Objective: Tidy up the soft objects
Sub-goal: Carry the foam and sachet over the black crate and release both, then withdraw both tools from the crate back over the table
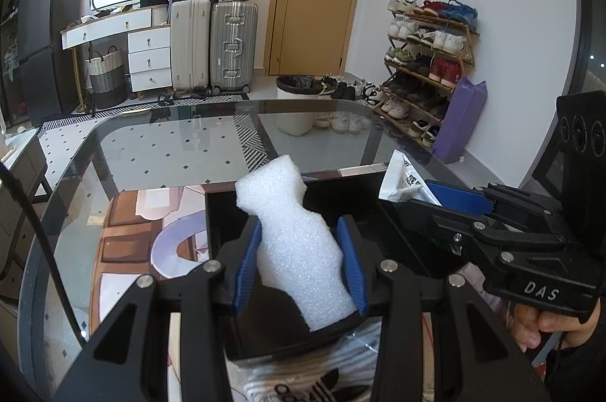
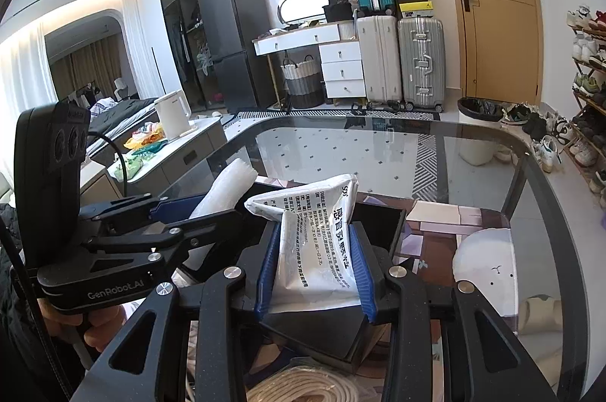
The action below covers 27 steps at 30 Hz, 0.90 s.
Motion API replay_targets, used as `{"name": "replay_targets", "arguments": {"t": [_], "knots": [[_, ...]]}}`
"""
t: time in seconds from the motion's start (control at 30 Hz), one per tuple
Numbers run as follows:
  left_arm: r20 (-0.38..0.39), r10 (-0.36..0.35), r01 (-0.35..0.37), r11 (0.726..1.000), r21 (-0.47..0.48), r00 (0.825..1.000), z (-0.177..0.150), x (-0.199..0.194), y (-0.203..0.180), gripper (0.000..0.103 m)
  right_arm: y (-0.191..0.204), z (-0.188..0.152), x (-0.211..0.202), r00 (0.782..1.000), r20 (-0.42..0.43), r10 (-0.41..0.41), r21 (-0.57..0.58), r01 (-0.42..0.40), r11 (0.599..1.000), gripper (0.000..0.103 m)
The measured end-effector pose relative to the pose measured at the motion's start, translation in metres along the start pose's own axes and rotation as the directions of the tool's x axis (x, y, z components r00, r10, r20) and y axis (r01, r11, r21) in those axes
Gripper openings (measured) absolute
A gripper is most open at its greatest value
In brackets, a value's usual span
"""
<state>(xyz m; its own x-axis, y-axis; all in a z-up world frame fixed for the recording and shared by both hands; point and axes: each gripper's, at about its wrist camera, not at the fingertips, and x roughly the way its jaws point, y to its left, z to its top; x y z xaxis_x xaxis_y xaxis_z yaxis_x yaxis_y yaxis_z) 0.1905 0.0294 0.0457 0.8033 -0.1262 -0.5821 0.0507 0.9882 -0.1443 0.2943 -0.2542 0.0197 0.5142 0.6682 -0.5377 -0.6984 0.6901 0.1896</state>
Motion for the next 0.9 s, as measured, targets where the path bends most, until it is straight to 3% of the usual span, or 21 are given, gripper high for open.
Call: {"name": "replay_targets", "arguments": {"t": [0.47,0.53,0.57,0.6,0.63,0.7,0.73,0.9], "knots": [[-0.053,0.015,-0.014,1.000,0.012,0.998,-0.007,0.018,0.001,0.041,-0.014,0.002,0.019,1.000,0.005,0.020,0.065,-0.020,0.998,0.036],[-0.047,0.024,-0.023,0.999,0.025,0.999,-0.008,0.015,0.000,0.048,-0.013,0.004,0.020,1.000,0.009,0.019,0.072,-0.019,0.997,0.036],[-0.035,0.027,-0.026,0.999,0.034,0.999,-0.008,0.013,-0.001,0.059,-0.012,0.004,0.019,1.000,0.010,0.019,0.072,-0.020,0.997,0.036],[-0.019,0.034,-0.033,0.999,0.039,0.999,-0.008,0.009,-0.003,0.068,-0.011,0.004,0.018,1.000,0.014,0.022,0.070,-0.023,0.997,0.041],[-0.010,0.040,-0.040,0.999,0.037,0.999,-0.008,0.006,-0.002,0.071,-0.010,0.005,0.016,1.000,0.018,0.023,0.070,-0.024,0.997,0.044],[0.003,0.056,-0.056,0.998,0.028,0.998,-0.008,0.000,-0.001,0.089,-0.008,0.005,0.010,0.999,0.027,0.032,0.073,-0.034,0.997,0.051],[0.015,0.064,-0.064,0.998,0.024,0.998,-0.007,-0.004,0.000,0.091,-0.009,0.006,0.008,0.999,0.028,0.030,0.072,-0.032,0.997,0.053],[0.035,0.067,-0.067,0.998,-0.012,0.997,-0.011,-0.022,0.008,0.102,-0.008,-0.001,-0.013,1.000,0.030,0.004,0.053,-0.006,0.999,0.089]]}}
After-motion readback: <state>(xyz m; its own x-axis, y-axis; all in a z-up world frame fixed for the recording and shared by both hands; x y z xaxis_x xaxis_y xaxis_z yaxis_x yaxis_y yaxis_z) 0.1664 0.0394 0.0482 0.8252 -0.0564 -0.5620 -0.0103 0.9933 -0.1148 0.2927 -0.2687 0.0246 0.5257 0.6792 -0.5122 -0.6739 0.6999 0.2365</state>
